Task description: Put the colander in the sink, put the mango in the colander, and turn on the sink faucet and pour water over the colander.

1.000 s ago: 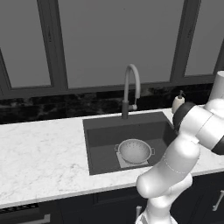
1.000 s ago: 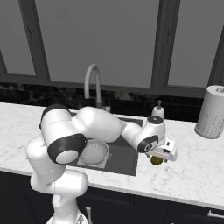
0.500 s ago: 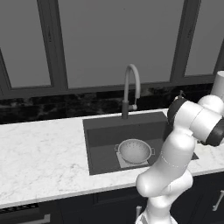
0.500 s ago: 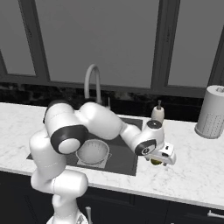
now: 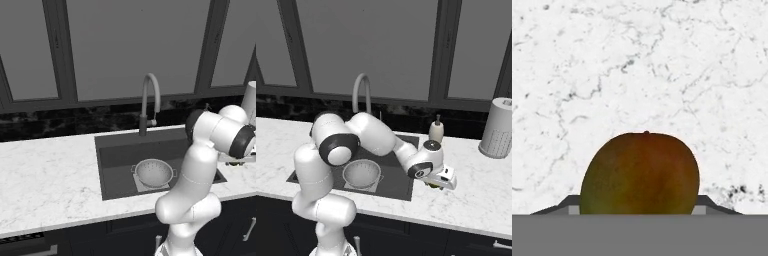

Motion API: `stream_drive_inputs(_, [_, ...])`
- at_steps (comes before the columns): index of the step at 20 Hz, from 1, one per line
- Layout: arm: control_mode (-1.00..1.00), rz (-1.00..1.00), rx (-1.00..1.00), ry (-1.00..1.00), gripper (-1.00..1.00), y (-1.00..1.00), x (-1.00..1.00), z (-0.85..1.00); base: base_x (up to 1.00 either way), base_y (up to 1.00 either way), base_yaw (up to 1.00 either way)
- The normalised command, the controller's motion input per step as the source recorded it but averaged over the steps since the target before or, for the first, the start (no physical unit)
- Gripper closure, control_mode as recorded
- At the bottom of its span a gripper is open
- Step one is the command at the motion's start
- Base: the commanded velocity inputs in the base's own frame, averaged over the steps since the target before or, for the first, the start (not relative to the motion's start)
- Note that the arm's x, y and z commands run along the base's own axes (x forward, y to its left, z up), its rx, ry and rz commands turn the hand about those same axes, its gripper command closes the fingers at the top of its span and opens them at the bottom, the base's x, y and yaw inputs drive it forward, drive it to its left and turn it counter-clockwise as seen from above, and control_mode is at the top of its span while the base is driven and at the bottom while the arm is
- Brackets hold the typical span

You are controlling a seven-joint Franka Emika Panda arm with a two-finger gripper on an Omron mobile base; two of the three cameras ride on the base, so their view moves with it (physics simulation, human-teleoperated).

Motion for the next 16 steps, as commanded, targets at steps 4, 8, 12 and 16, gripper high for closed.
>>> stream_drive_inputs(4, [-1.0,0.01,0.02,-0.02,1.0,0.0,0.02,-0.01,0.0,0.0,0.0])
stream_drive_inputs(8, [-1.0,0.03,0.02,0.0,1.0,0.08,-0.39,0.15,0.0,0.0,0.0])
stream_drive_inputs(12, [-1.0,0.04,0.06,0.0,1.0,0.41,-0.25,0.49,0.0,0.0,0.0])
stream_drive_inputs(16, [-1.0,0.08,0.07,0.0,1.0,0.62,-0.06,0.4,0.0,0.0,0.0])
